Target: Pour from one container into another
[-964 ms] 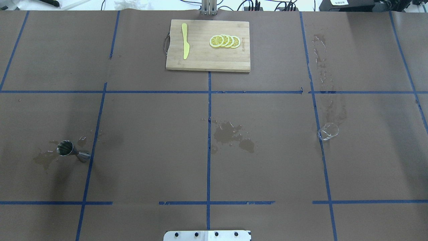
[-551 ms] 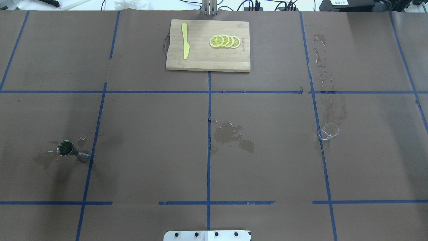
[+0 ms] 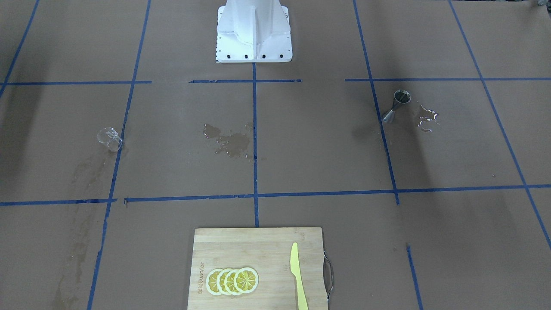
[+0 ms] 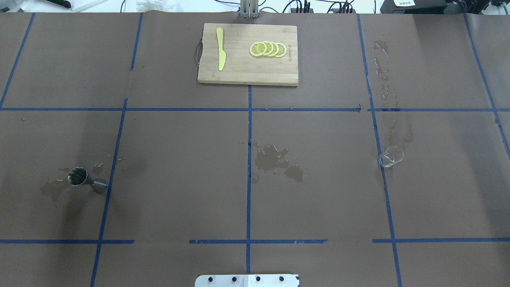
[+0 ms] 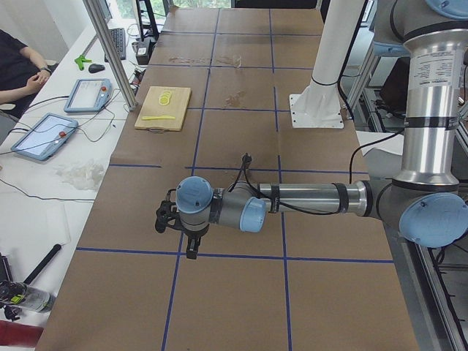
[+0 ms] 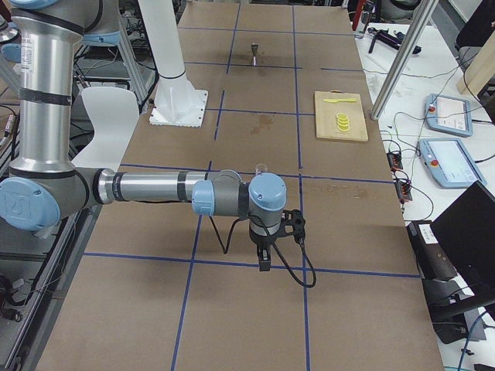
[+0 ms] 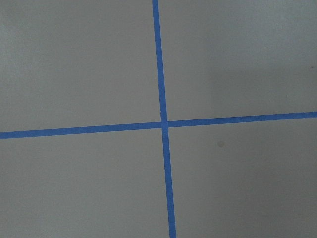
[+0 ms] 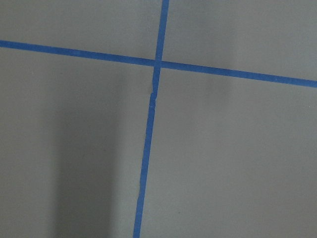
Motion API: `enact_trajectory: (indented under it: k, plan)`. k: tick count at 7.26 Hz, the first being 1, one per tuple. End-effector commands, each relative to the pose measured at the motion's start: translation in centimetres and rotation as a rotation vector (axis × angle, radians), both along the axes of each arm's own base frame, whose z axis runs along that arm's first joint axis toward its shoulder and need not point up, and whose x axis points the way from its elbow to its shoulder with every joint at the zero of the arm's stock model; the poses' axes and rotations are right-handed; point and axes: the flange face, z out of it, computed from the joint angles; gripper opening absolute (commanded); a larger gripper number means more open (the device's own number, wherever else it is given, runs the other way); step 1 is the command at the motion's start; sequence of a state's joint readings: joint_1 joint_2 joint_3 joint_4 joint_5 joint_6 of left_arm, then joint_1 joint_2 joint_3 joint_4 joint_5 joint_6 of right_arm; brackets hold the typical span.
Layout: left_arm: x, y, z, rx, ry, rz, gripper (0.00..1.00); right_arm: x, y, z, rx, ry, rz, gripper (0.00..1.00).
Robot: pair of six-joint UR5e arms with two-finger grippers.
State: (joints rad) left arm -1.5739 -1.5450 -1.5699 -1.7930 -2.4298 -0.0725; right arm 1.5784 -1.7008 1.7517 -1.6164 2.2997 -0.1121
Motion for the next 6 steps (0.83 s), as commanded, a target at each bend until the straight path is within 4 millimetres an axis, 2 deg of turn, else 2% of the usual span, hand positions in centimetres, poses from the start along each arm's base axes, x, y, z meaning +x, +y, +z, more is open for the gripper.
enact_trajectory:
  k: [1,6]
  plan:
    - [0.00,0.07,0.50,-0.011,0.000,-0.001,1.00,0.00,0.02,0.08,-0.004,0.000,0.004,1.00]
    - [0.15,0.71,-0.04,0.000,0.000,0.003,1.00,0.03,0.04,0.25,-0.011,0.003,0.008,1.00]
